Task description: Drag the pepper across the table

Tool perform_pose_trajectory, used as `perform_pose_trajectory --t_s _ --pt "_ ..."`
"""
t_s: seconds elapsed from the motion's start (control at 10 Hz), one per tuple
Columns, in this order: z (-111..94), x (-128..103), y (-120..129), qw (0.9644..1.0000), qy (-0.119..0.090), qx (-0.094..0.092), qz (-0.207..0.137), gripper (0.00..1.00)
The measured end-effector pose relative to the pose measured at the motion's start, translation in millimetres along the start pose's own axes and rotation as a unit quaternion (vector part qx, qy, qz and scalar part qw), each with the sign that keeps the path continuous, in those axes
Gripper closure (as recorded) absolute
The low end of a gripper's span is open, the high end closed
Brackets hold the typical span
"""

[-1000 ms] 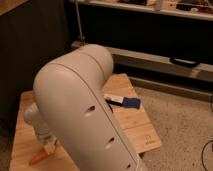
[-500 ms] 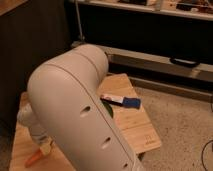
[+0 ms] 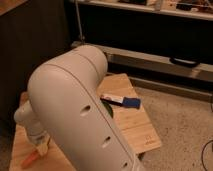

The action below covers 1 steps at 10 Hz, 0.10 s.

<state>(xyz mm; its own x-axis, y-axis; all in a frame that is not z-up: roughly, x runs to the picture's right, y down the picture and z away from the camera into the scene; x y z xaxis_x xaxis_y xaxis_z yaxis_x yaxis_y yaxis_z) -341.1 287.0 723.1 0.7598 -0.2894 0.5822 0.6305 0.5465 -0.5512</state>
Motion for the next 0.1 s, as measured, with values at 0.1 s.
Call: perform_pose_trajectory --t_s 0.1 --pt "-0.1 -1.5 -0.1 1.0 -0.002 0.0 -0.005 0.85"
